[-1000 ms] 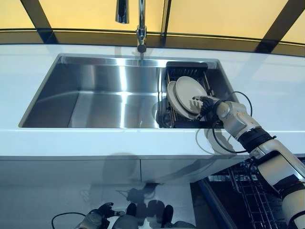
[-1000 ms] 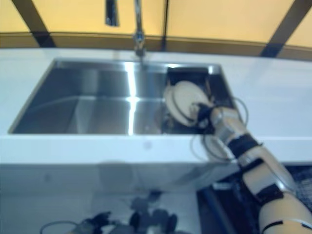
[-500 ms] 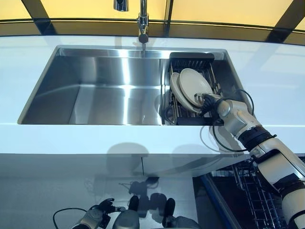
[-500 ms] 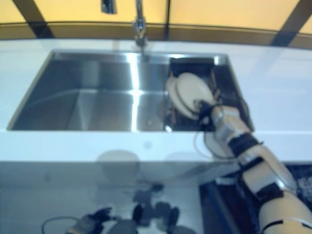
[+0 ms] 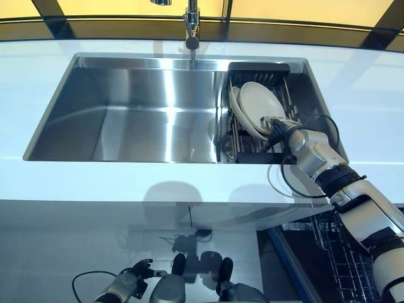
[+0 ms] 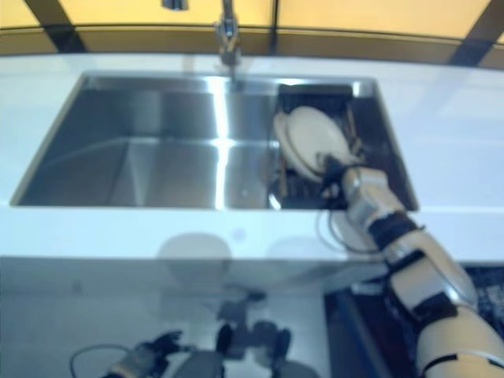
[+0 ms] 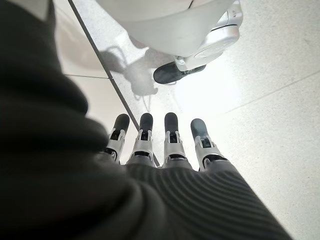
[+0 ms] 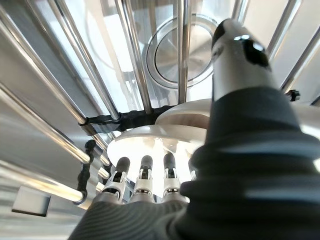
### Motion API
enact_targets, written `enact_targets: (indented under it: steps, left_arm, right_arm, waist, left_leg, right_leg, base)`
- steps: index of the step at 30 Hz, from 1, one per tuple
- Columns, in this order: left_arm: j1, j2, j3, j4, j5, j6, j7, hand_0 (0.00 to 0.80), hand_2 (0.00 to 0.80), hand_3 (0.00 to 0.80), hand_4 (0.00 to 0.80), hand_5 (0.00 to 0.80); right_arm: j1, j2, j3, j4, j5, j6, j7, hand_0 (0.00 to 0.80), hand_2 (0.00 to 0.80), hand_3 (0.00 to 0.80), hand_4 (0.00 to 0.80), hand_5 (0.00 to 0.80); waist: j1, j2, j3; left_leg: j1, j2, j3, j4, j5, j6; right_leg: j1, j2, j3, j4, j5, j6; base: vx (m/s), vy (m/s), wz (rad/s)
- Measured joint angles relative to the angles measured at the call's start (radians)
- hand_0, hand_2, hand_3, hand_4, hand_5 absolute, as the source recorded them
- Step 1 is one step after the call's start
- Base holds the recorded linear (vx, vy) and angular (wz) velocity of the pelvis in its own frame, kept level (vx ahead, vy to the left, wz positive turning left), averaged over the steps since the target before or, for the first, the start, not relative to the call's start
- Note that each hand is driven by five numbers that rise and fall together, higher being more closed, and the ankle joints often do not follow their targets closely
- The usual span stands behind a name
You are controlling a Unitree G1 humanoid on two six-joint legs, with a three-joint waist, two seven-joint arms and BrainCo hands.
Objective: Take plates into dishwasher
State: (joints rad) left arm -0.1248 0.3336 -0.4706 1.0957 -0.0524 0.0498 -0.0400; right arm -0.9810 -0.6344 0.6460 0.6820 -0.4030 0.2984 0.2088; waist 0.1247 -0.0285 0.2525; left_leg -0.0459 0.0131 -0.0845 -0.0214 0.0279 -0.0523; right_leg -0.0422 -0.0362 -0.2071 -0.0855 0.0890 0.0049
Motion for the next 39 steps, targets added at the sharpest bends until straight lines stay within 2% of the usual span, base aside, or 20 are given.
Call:
enact_targets:
  steps: [5, 6, 9, 12, 21, 39]
  left_arm:
    - [-0.006, 0.000, 0.000, 0.000, 0.000, -0.001, 0.000, 0.000, 0.000, 0.000, 0.000, 0.000]
    - [-0.008, 0.000, 0.000, 0.000, 0.000, -0.002, -0.001, 0.000, 0.000, 0.000, 0.000, 0.000]
    - [-0.010, 0.000, 0.000, 0.000, 0.000, -0.006, -0.001, 0.000, 0.000, 0.000, 0.000, 0.000]
    - [-0.009, 0.000, 0.000, 0.000, 0.000, -0.009, 0.000, 0.000, 0.000, 0.000, 0.000, 0.000]
    - [-0.008, -0.001, -0.006, 0.000, 0.000, -0.016, 0.000, 0.000, 0.000, 0.000, 0.000, 0.000]
    - [-0.012, -0.002, -0.010, -0.001, 0.000, -0.017, 0.002, 0.000, 0.000, 0.000, 0.000, 0.000]
  right_arm:
    - [-0.005, -0.002, 0.000, 0.000, 0.000, 0.001, -0.003, 0.000, 0.000, 0.000, 0.000, 0.000]
    - [-0.005, -0.002, 0.000, 0.001, 0.000, 0.001, -0.007, 0.060, 0.060, 0.060, 0.060, 0.060]
    - [-0.007, -0.002, 0.000, 0.002, -0.001, 0.003, -0.043, 0.618, 0.618, 0.618, 0.618, 0.618]
    - [-0.008, -0.002, 0.000, 0.004, 0.000, 0.006, -0.083, 0.800, 0.800, 0.800, 0.800, 0.800]
    - [-0.023, 0.039, -0.005, -0.007, 0.000, -0.019, -0.283, 0.800, 0.800, 0.800, 0.800, 0.800]
    - [-0.018, 0.035, -0.006, -0.013, 0.000, -0.048, -0.396, 0.800, 0.800, 0.800, 0.800, 0.800]
  waist:
    - [0.000, 0.000, 0.000]
    - [0.000, 0.000, 0.000]
    - [0.000, 0.000, 0.000]
    - [0.000, 0.000, 0.000]
    - [0.005, 0.003, 0.004]
    - [-0.001, 0.008, 0.009]
  left_leg:
    - [0.000, 0.000, 0.000, -0.001, 0.000, 0.000]
    - [0.000, 0.000, 0.000, -0.001, 0.000, 0.000]
    - [0.001, 0.000, 0.000, -0.001, 0.000, 0.000]
    - [0.001, 0.000, 0.000, 0.000, 0.000, 0.000]
    - [-0.001, -0.001, 0.000, -0.001, 0.001, 0.000]
    - [-0.002, 0.000, 0.001, -0.004, 0.001, 0.000]
  right_leg:
    - [0.000, 0.000, 0.000, 0.000, 0.003, -0.004]
    - [0.001, 0.000, 0.000, 0.000, 0.003, -0.004]
    - [0.001, 0.000, 0.000, 0.000, 0.003, -0.004]
    - [0.002, 0.000, 0.000, 0.000, 0.000, 0.000]
    - [0.002, 0.000, 0.000, 0.000, 0.000, 0.000]
    - [-0.001, 0.000, 0.000, 0.000, 0.000, 0.000]
  base:
    - [0.000, 0.000, 0.00]
    - [0.000, 0.000, 0.00]
    - [0.000, 0.000, 0.00]
    - [0.000, 0.000, 0.00]
    - [0.000, 0.000, 0.00]
    - [0.000, 0.000, 0.00]
